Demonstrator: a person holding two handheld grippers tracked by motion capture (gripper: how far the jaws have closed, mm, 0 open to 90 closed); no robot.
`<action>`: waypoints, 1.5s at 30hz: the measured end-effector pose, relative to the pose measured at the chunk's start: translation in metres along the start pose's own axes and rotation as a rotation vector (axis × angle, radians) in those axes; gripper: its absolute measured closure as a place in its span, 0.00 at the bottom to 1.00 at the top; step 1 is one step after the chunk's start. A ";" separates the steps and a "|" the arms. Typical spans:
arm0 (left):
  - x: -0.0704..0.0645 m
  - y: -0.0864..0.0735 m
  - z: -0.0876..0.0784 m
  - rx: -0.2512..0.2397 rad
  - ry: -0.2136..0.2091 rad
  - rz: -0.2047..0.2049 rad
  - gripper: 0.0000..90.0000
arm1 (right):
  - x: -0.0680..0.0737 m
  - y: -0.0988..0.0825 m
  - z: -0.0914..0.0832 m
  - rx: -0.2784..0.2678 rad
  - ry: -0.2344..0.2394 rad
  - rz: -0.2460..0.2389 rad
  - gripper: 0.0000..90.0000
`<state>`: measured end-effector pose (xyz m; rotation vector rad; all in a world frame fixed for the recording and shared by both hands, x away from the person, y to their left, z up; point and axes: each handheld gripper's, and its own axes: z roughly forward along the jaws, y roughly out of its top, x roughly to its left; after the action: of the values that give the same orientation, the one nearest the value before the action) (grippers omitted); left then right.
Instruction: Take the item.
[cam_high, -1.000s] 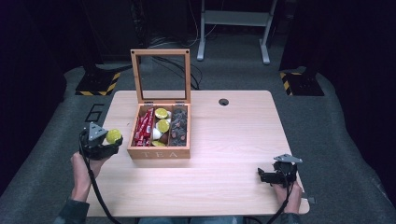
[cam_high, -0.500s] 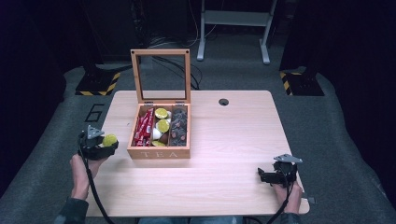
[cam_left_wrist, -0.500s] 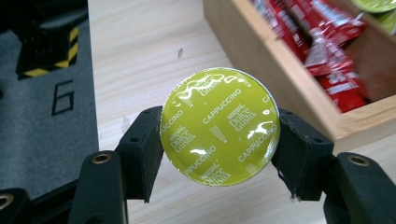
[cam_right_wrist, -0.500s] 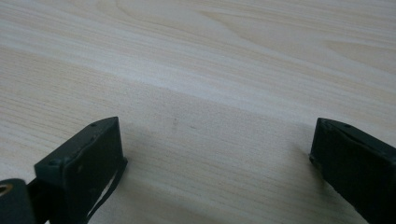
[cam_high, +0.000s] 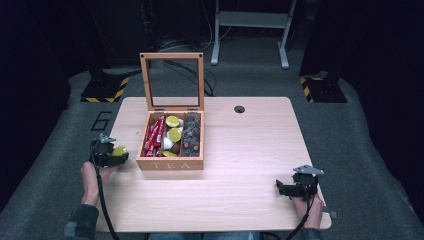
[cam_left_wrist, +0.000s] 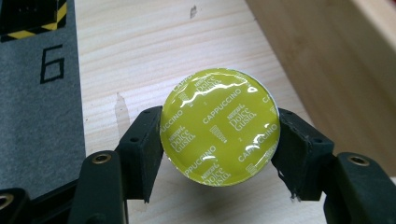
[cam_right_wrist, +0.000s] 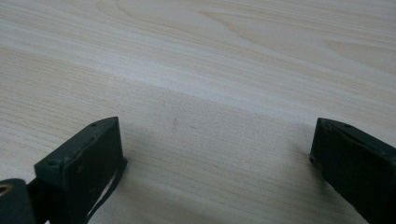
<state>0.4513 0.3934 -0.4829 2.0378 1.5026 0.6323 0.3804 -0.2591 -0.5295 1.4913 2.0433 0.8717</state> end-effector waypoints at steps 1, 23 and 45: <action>0.002 0.000 0.005 0.009 0.003 -0.001 0.42 | 0.000 0.000 0.000 0.002 0.000 0.000 0.02; 0.004 0.004 0.016 0.022 0.026 -0.024 0.29 | 0.000 0.000 0.000 0.002 0.002 -0.001 0.02; -0.007 -0.013 -0.046 -0.141 -0.001 -0.030 0.13 | 0.000 0.000 0.000 0.005 0.000 0.000 0.02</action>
<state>0.4099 0.3959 -0.4574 1.9056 1.4432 0.7046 0.3802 -0.2590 -0.5292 1.4935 2.0469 0.8669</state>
